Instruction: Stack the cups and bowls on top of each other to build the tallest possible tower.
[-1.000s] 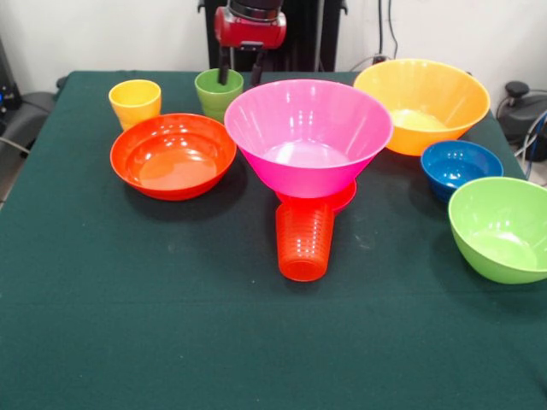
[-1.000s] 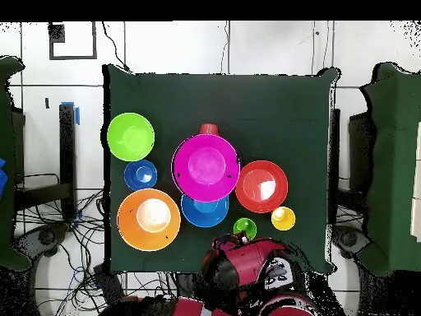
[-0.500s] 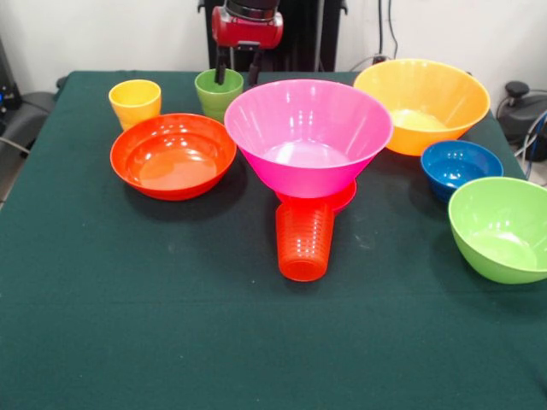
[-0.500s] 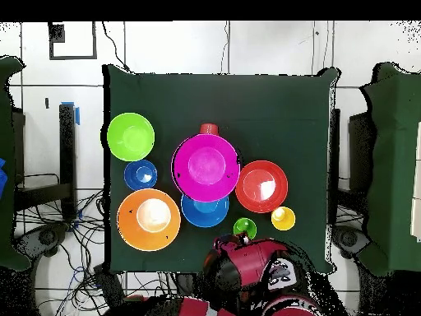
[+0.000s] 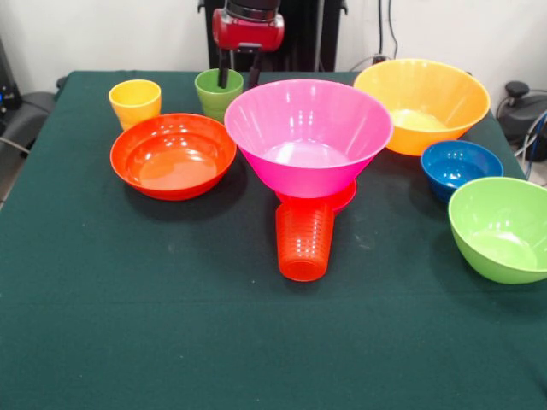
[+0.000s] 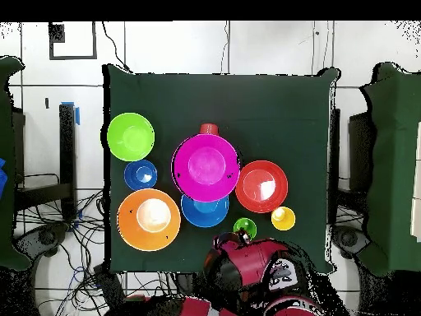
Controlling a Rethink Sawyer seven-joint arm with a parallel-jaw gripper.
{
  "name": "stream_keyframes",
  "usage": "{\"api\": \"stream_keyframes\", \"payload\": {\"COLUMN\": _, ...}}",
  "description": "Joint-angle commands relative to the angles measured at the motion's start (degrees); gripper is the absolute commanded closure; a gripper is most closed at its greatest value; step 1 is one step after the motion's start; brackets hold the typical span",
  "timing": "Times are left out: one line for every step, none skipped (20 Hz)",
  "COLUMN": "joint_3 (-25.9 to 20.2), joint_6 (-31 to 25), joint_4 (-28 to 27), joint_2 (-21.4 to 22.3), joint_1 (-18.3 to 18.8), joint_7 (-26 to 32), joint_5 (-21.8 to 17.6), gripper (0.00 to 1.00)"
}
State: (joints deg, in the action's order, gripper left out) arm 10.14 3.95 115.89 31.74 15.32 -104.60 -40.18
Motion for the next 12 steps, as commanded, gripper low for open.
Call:
{"api": "stream_keyframes", "payload": {"joint_3": -5.9, "joint_6": 4.9, "joint_4": -1.0, "joint_2": -2.7, "joint_1": 0.2, "joint_7": -6.0, "joint_5": -1.1, "gripper": 1.00}}
{"api": "stream_keyframes", "payload": {"joint_3": -6.1, "joint_6": 5.1, "joint_4": -0.9, "joint_2": -2.7, "joint_1": 0.3, "joint_7": -6.0, "joint_5": -1.2, "gripper": 1.00}}
{"api": "stream_keyframes", "payload": {"joint_3": -6.3, "joint_6": 5.3, "joint_4": -0.9, "joint_2": -2.7, "joint_1": 0.4, "joint_7": -5.9, "joint_5": -1.3, "gripper": 1.00}}
{"api": "stream_keyframes", "payload": {"joint_3": -6.5, "joint_6": 5.0, "joint_4": -0.8, "joint_2": -2.6, "joint_1": 0.6, "joint_7": -5.8, "joint_5": -1.3, "gripper": 1.00}}
{"api": "stream_keyframes", "payload": {"joint_3": -6.9, "joint_6": 4.9, "joint_4": -0.8, "joint_2": -2.5, "joint_1": 0.8, "joint_7": -5.6, "joint_5": -1.4, "gripper": 1.00}}
{"api": "stream_keyframes", "payload": {"joint_3": -7.0, "joint_6": 4.7, "joint_4": -0.8, "joint_2": -2.5, "joint_1": 0.9, "joint_7": -5.5, "joint_5": -1.4, "gripper": 1.00}}
{"api": "stream_keyframes", "payload": {"joint_3": -7.2, "joint_6": 4.6, "joint_4": -0.8, "joint_2": -2.4, "joint_1": 0.9, "joint_7": -5.4, "joint_5": -1.5, "gripper": 1.00}}
{"api": "stream_keyframes", "payload": {"joint_3": -7.3, "joint_6": 4.6, "joint_4": -0.8, "joint_2": -2.4, "joint_1": 1.0, "joint_7": -5.3, "joint_5": -1.5, "gripper": 1.00}}
{"api": "stream_keyframes", "payload": {"joint_3": -7.0, "joint_6": 4.6, "joint_4": -0.8, "joint_2": -2.5, "joint_1": 0.8, "joint_7": -5.4, "joint_5": -1.4, "gripper": 1.00}}
{"api": "stream_keyframes", "payload": {"joint_3": -6.8, "joint_6": 4.9, "joint_4": -0.8, "joint_2": -2.5, "joint_1": 0.5, "joint_7": -5.5, "joint_5": -1.3, "gripper": 1.00}}
{"api": "stream_keyframes", "payload": {"joint_3": -6.6, "joint_6": 4.9, "joint_4": -0.7, "joint_2": -2.5, "joint_1": 0.4, "joint_7": -5.6, "joint_5": -1.1, "gripper": 1.00}}
{"api": "stream_keyframes", "payload": {"joint_3": -6.2, "joint_6": 5.0, "joint_4": -0.7, "joint_2": -2.5, "joint_1": 0.1, "joint_7": -5.8, "joint_5": -0.8, "gripper": 1.00}}
